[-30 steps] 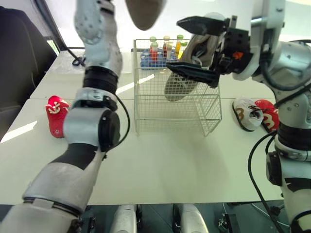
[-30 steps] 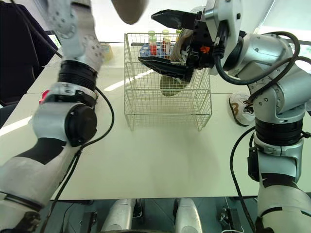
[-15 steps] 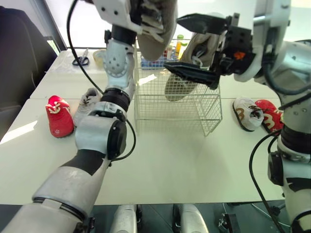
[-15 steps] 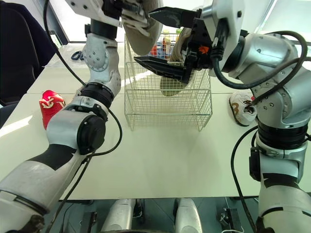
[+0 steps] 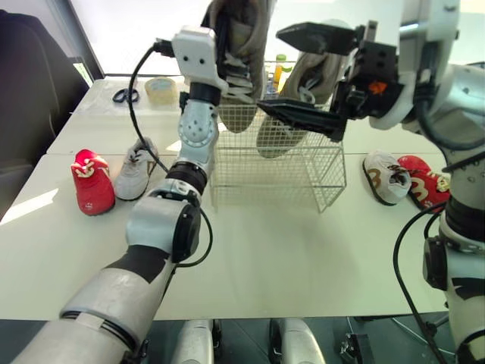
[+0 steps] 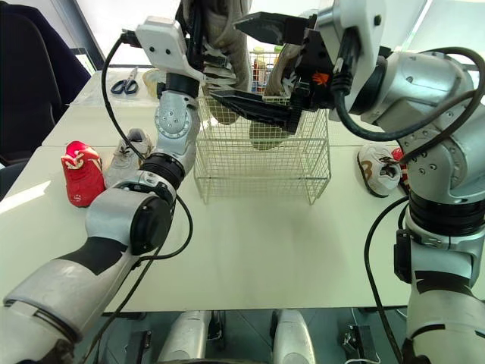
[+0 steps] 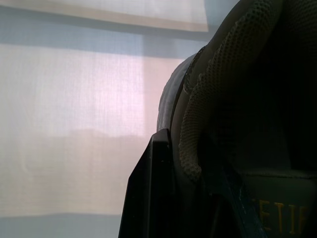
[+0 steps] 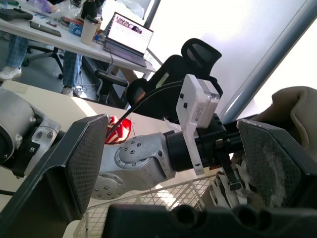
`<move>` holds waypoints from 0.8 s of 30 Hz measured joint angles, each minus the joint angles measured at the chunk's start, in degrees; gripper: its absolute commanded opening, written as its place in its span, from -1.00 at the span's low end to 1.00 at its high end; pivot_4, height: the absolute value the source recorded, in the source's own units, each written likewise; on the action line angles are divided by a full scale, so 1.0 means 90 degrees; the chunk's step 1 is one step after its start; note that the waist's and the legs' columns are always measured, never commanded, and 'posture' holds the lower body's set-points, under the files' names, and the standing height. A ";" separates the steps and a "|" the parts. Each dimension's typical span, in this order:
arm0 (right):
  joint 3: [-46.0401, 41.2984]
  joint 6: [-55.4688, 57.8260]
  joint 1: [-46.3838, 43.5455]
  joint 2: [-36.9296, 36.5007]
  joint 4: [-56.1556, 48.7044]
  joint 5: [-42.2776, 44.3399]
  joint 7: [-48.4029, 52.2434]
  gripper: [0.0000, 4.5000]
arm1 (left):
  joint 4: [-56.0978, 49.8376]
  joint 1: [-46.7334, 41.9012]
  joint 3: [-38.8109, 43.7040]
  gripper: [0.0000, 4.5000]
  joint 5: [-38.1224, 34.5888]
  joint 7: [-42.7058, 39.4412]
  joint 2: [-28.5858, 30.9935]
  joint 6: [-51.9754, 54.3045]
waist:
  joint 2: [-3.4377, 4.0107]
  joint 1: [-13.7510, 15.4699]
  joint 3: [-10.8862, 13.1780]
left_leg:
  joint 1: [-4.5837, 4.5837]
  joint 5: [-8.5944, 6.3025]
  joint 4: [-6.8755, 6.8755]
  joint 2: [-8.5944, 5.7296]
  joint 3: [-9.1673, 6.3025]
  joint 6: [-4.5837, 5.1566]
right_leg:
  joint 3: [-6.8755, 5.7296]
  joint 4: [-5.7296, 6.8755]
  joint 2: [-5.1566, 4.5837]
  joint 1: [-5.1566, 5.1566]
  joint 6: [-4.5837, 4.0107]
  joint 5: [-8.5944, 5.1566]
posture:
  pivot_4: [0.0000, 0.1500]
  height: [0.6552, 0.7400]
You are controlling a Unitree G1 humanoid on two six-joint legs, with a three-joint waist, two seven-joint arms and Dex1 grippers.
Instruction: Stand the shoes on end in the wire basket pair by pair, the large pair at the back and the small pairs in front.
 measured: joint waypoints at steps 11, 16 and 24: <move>0.0001 -0.0020 0.0000 0.0002 0.0015 -0.0007 -0.0031 1.00 | -0.0559 0.0662 0.0166 0.89 -0.0597 -0.0570 -0.0526 0.1185 | 0.0004 0.0007 -0.0008 | 0.0008 0.0000 0.0012 0.0000 -0.0009 0.0000 | -0.0003 -0.0001 -0.0002 0.0012 -0.0013 0.0003 | 1.00 1.00; 0.0001 -0.0045 0.0000 0.0014 0.0057 -0.0015 -0.0030 1.00 | -0.1620 0.1198 0.0146 0.98 -0.0968 -0.0940 -0.0706 0.1593 | 0.0011 -0.0006 -0.0014 | 0.0013 -0.0001 0.0011 0.0001 -0.0008 -0.0001 | -0.0003 -0.0002 -0.0003 0.0016 -0.0015 0.0003 | 1.00 1.00; 0.0011 -0.0178 0.0004 0.0062 0.0138 -0.0058 -0.0002 1.00 | -0.4423 0.2545 -0.0231 0.98 -0.1529 -0.1667 -0.0460 0.3494 | 0.0013 -0.0042 -0.0013 | 0.0008 0.0000 0.0006 0.0003 -0.0006 0.0000 | -0.0003 0.0002 -0.0001 0.0005 -0.0011 0.0005 | 1.00 1.00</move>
